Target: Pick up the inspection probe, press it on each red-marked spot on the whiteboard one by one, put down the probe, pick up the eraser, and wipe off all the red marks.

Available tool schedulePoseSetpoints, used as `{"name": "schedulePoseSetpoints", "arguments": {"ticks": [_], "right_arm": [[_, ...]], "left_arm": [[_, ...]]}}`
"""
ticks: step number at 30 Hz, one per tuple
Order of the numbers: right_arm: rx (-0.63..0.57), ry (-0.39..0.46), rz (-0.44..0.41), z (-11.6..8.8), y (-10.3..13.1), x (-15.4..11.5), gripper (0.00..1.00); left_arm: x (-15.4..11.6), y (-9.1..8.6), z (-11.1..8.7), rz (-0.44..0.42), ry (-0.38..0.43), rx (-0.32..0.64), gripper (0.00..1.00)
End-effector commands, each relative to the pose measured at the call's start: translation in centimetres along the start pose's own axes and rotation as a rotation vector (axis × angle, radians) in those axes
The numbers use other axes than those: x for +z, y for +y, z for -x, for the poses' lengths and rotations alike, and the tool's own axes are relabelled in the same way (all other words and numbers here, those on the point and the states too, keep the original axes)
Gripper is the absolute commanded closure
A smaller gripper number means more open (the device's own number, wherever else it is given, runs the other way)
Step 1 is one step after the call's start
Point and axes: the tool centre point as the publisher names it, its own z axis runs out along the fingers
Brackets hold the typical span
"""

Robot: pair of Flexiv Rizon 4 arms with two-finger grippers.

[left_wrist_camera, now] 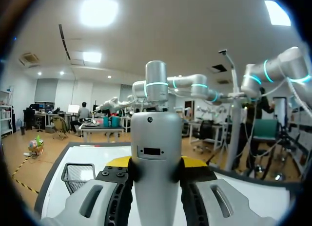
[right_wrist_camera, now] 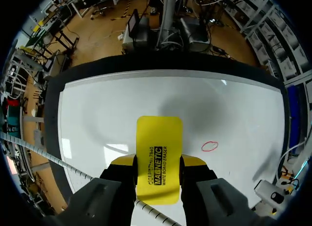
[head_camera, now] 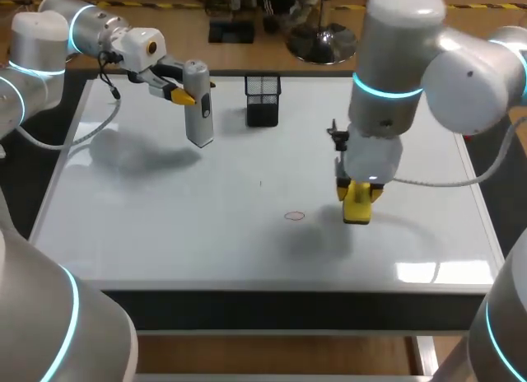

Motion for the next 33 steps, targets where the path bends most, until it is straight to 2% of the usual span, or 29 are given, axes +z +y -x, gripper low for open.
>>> {"name": "schedulePoseSetpoints", "arguments": {"ticks": [1, 2, 6, 15, 24, 33], "right_arm": [[-0.016, 0.084, 0.003, 4.2, 0.2, 0.4, 1.00], [-0.022, 0.096, 0.001, 5.2, 0.4, 0.3, 1.00], [-0.053, 0.056, 0.006, 7.6, 0.6, 0.7, 1.00], [-0.089, 0.033, 0.031, 11.4, 0.1, 2.6, 1.00], [-0.134, 0.001, 0.029, 13.7, -0.3, 3.4, 1.00], [-0.156, 0.000, 0.033, 14.3, -0.6, 4.5, 1.00]], "left_arm": [[-0.4, 0.0, 0.4, -0.002, 0.013, -0.002, 1.00], [-0.4, 0.0, 0.4, -0.002, 0.013, -0.002, 1.00], [-0.4, 0.0, 0.4, -0.002, 0.013, -0.002, 1.00], [-0.4, 0.0, 0.4, -0.002, 0.013, -0.002, 1.00], [-0.4, 0.0, 0.4, -0.002, 0.013, -0.002, 1.00], [-0.4, 0.0, 0.4, -0.002, 0.013, -0.002, 1.00]]}}
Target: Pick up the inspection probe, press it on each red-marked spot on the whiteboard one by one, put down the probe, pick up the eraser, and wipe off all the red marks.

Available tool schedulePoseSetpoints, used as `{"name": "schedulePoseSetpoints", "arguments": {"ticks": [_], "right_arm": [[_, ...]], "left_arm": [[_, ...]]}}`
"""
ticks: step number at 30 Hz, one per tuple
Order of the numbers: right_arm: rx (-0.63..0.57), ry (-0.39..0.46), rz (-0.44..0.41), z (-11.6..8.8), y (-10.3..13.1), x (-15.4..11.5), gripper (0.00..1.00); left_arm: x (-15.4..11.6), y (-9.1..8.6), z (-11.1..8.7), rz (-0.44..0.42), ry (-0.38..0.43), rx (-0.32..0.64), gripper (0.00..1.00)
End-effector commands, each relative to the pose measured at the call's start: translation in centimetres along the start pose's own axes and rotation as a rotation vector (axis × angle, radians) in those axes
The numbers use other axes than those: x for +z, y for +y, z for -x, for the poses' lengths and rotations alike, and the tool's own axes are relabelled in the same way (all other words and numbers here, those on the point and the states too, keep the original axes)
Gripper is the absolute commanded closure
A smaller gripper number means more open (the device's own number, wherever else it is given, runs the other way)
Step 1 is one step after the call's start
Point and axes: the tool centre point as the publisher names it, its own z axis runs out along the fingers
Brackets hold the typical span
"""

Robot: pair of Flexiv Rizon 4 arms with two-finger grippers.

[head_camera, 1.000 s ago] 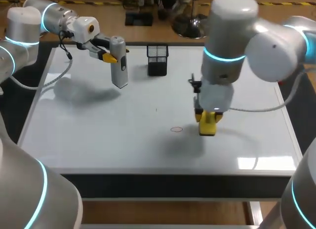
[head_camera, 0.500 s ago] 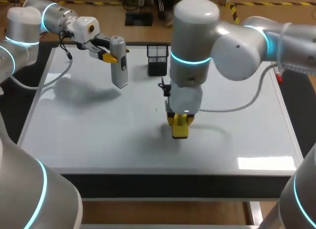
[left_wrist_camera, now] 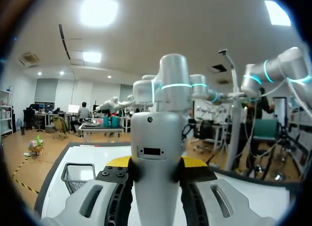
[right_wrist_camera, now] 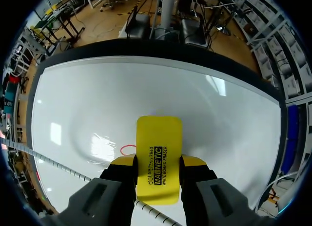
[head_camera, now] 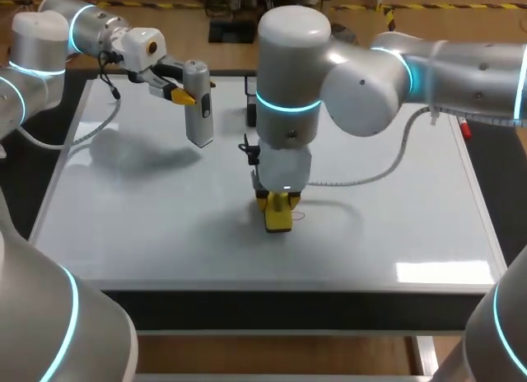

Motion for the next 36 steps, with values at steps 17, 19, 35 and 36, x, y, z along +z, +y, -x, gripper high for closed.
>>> {"name": "schedulePoseSetpoints", "arguments": {"ticks": [17, 19, 35, 36], "right_arm": [[0.040, -0.008, 0.063, -2.4, -0.4, 2.4, 1.00], [0.052, -0.002, 0.069, -3.1, -0.2, 2.6, 1.00], [0.162, 0.014, 0.077, -8.2, 1.4, 2.6, 1.00], [0.164, 0.014, 0.076, -8.4, 1.5, 2.5, 1.00]], "left_arm": [[-0.4, 0.0, 0.4, -0.002, 0.013, -0.002, 1.00], [-0.4, 0.0, 0.4, -0.002, 0.013, -0.002, 1.00], [-0.4, 0.0, 0.4, -0.002, 0.013, -0.002, 1.00], [-0.4, 0.0, 0.4, -0.002, 0.013, -0.002, 1.00]]}}
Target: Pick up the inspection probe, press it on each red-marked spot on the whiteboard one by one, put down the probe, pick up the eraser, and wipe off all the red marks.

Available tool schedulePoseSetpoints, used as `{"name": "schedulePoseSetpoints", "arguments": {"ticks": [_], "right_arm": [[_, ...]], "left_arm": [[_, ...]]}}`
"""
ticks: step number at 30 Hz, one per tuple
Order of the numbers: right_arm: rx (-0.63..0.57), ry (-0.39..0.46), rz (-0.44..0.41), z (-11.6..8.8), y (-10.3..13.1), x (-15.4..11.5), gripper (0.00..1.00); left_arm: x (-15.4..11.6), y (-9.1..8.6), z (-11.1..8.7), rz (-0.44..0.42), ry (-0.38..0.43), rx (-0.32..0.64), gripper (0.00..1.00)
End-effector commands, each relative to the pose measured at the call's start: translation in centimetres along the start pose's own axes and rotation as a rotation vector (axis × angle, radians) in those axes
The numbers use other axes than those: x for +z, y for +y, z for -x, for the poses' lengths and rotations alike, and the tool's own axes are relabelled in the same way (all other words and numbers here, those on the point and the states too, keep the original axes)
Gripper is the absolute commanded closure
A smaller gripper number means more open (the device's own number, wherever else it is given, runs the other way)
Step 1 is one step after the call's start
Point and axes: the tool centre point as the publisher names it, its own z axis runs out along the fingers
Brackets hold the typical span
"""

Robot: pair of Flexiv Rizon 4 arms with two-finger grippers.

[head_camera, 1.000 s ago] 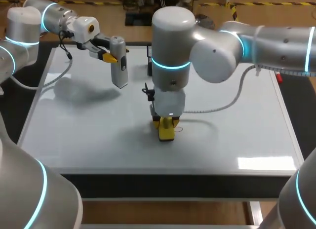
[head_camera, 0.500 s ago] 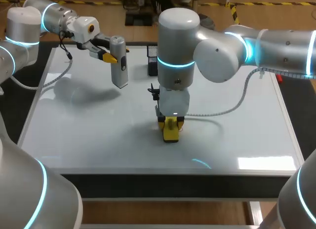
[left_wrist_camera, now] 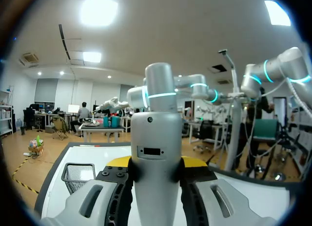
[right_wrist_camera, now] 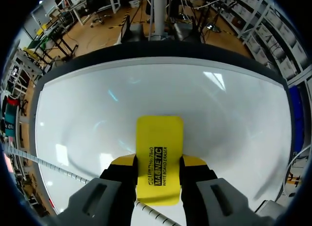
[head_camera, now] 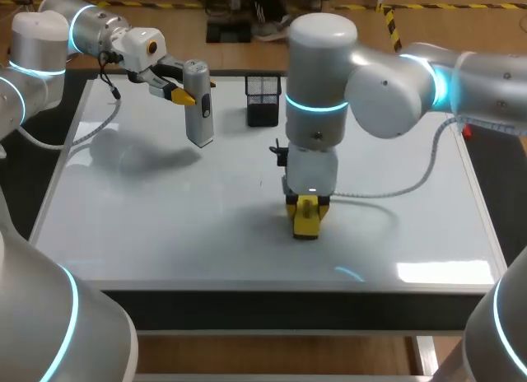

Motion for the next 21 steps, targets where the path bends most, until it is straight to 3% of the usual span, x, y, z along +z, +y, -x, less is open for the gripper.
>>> {"name": "schedulePoseSetpoints", "arguments": {"ticks": [1, 21], "right_arm": [[0.005, -0.008, -0.013, -2.1, 0.4, 0.4, 1.00], [-0.055, 0.033, -0.070, -3.3, 0.2, -4.1, 1.00]], "left_arm": [[-0.4, 0.0, 0.4, -0.002, 0.013, -0.002, 1.00], [-0.4, 0.0, 0.4, -0.002, 0.013, -0.002, 1.00]]}}
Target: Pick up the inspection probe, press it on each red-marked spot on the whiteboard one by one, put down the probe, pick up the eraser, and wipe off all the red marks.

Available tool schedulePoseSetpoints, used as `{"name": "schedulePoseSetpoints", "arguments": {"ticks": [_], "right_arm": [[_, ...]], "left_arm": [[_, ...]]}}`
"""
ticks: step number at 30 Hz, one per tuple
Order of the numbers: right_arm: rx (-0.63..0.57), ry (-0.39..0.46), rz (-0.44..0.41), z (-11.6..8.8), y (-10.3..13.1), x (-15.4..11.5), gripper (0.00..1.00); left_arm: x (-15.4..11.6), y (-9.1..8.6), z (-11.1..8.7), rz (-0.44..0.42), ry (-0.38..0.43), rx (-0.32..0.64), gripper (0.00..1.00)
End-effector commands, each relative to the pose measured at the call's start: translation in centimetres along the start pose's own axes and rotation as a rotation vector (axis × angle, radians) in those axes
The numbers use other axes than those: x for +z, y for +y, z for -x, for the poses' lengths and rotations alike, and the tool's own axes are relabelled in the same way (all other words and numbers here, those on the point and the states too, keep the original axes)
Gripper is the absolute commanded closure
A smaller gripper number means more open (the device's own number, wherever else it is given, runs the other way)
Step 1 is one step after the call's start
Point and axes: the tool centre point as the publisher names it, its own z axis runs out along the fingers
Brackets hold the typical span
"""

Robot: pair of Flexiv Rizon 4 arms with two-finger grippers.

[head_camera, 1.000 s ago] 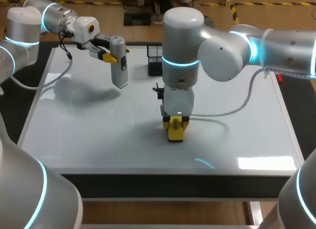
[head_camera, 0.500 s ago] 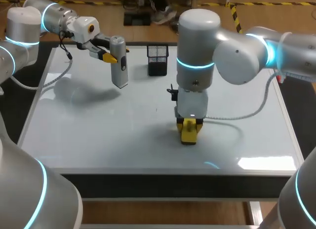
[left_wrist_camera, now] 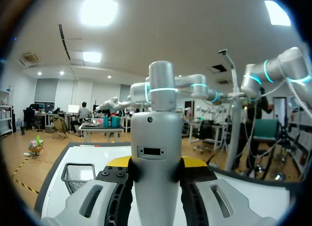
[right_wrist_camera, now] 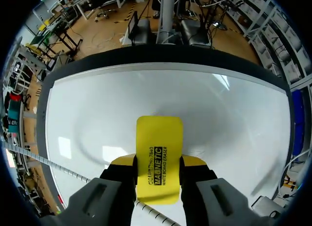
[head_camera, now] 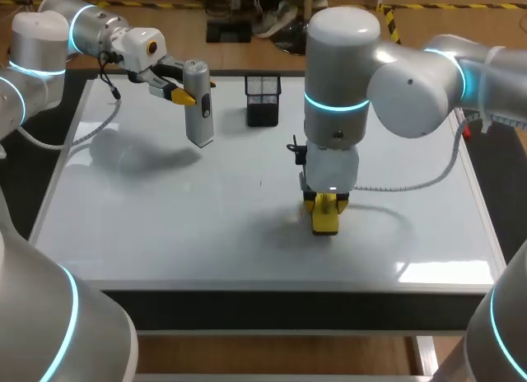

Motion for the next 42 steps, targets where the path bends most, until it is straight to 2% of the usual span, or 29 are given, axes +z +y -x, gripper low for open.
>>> {"name": "schedulePoseSetpoints", "arguments": {"ticks": [1, 8, 29, 33, 42], "right_arm": [[-0.016, 0.011, -0.008, -0.6, -0.2, -1.6, 1.00], [-0.011, -0.016, -0.025, -0.8, -0.6, -2.9, 1.00], [-0.016, -0.025, -0.019, -0.8, -0.6, -2.8, 1.00], [-0.033, -0.019, -0.025, -0.7, -1.8, -3.3, 1.00], [-0.061, -0.023, -0.039, -1.2, -6.3, -4.3, 1.00]], "left_arm": [[-0.4, -0.1, 0.4, -0.002, 0.013, -0.002, 1.00], [-0.4, -0.1, 0.4, -0.002, 0.013, -0.002, 1.00], [-0.4, -0.1, 0.4, -0.002, 0.013, -0.002, 1.00], [-0.4, -0.1, 0.4, -0.002, 0.013, -0.002, 1.00], [-0.4, -0.1, 0.4, -0.002, 0.013, -0.002, 1.00]]}}
